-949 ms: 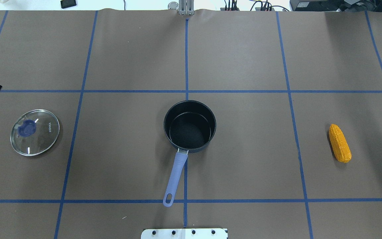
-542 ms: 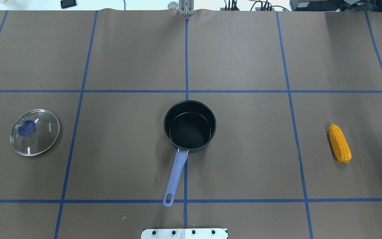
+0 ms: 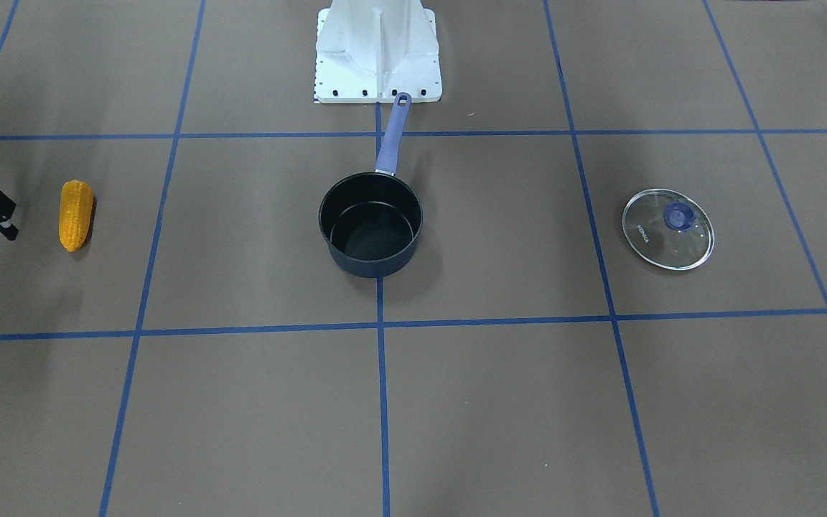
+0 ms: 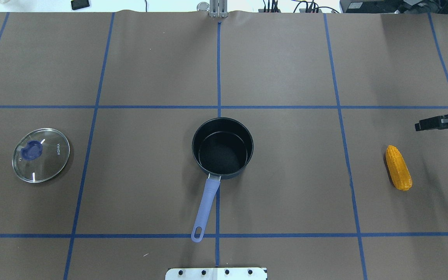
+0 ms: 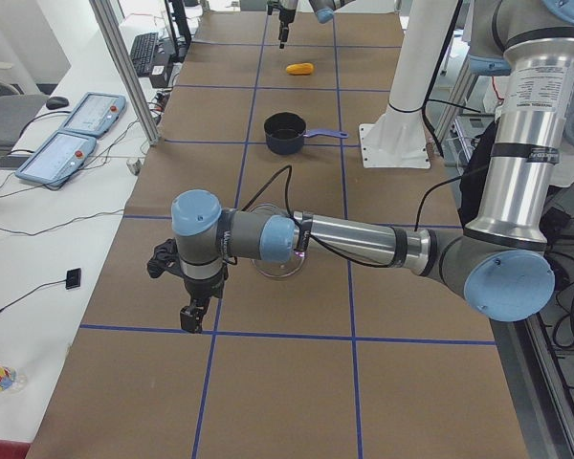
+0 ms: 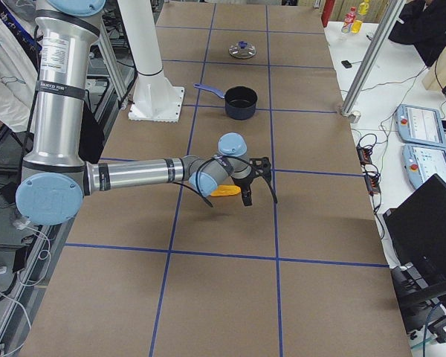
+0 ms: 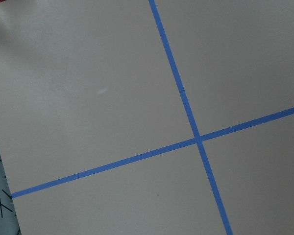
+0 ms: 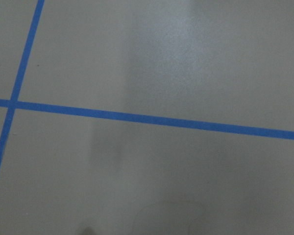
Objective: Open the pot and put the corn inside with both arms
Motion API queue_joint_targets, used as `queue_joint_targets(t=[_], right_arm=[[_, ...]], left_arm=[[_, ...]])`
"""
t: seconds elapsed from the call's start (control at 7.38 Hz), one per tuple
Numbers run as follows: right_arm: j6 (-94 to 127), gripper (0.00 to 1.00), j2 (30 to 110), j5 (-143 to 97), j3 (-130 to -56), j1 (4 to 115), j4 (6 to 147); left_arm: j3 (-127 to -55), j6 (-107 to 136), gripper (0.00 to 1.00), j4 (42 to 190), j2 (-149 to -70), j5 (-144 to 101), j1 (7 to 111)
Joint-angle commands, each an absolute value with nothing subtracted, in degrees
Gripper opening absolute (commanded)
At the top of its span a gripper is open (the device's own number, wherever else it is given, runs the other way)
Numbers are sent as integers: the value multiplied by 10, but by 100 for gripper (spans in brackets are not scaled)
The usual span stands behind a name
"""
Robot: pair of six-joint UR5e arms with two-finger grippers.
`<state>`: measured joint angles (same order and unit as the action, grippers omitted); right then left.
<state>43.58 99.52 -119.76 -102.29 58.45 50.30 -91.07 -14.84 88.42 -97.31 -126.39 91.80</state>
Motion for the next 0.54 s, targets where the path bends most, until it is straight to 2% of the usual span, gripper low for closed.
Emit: queue_joint_targets(t=[0.0,0.41], right_arm=[[517,100,1020,-1121,-1053,494,485],[538,99,1040,-1063,-1052,428,469]], left_arm=[[-907,-149,98,886,-973,-1286,918],[-908,-149,98,886,-973,-1299,918]])
